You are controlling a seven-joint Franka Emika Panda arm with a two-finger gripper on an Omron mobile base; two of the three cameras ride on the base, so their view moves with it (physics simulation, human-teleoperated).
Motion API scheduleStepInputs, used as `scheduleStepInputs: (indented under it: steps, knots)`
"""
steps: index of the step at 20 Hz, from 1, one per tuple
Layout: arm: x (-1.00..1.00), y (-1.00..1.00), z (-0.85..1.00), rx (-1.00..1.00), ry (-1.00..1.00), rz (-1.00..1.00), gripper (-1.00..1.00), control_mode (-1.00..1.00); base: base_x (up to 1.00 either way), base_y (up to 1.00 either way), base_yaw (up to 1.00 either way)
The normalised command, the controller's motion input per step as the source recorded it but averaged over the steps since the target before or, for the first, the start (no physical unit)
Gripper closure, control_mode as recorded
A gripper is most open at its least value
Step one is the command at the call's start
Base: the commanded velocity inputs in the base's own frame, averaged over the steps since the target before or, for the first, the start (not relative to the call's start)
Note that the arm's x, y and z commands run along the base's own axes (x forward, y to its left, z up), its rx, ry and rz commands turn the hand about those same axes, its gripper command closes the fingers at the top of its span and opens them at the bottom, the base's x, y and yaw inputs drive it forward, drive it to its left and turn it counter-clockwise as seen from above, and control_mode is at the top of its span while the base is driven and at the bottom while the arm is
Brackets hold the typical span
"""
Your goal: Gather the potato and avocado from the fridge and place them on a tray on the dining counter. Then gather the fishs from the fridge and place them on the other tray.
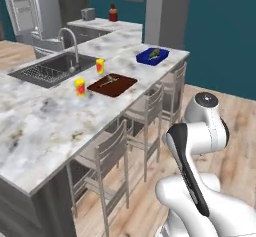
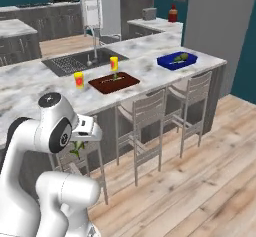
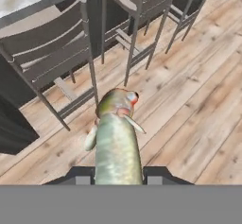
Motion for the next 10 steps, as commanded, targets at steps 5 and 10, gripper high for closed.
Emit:
scheduleStepInputs:
  steps: [5,10]
  knots:
    - [0.0,0.0,0.0,0.0,0.0,0.0,1.0,1.0,0.27,-1.0,0.42]
    - [0.0,0.0,0.0,0.0,0.0,0.0,1.0,1.0,0.54,-1.0,0.39]
